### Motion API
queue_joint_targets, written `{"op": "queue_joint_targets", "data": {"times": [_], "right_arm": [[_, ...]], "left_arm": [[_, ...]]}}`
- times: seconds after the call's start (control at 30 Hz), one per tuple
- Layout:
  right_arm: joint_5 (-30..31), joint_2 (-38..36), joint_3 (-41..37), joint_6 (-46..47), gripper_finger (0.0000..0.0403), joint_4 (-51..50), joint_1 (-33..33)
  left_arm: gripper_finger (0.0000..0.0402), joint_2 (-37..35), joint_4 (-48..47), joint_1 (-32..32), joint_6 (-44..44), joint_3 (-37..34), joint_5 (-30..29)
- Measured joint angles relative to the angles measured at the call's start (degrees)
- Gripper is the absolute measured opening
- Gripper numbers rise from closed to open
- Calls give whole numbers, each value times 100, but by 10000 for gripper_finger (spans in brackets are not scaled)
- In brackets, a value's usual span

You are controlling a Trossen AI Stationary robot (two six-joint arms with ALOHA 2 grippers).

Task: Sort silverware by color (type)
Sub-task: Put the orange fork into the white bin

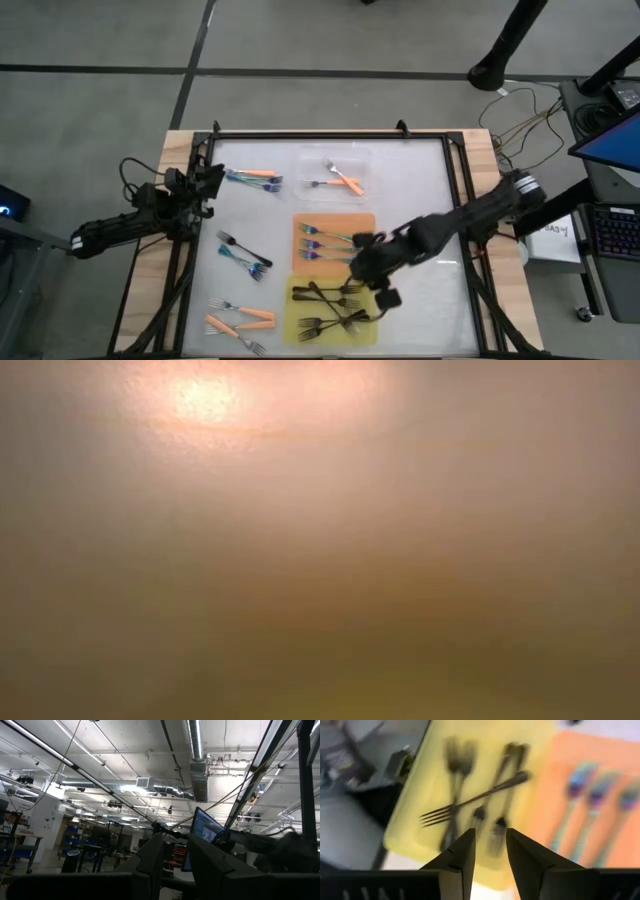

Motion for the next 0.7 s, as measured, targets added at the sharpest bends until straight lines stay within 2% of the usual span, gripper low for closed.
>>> {"op": "queue_joint_targets", "data": {"times": [0.17, 0.4, 0.57, 0.7], "right_arm": [[450, -1274, -1454, 111, 92, 793, -334], [1266, -3488, -3713, 147, 89, 2040, -1114], [1432, -4989, -4986, 85, 94, 3041, -1810], [1536, -5898, -5787, 77, 95, 3261, -2311]], "left_arm": [[75, 0, 1, -1, 0, -1, -1], [75, 0, 1, 1, 0, -1, -1], [75, 0, 1, 0, 0, 1, 1], [75, 0, 1, 0, 0, -1, 1]]}}
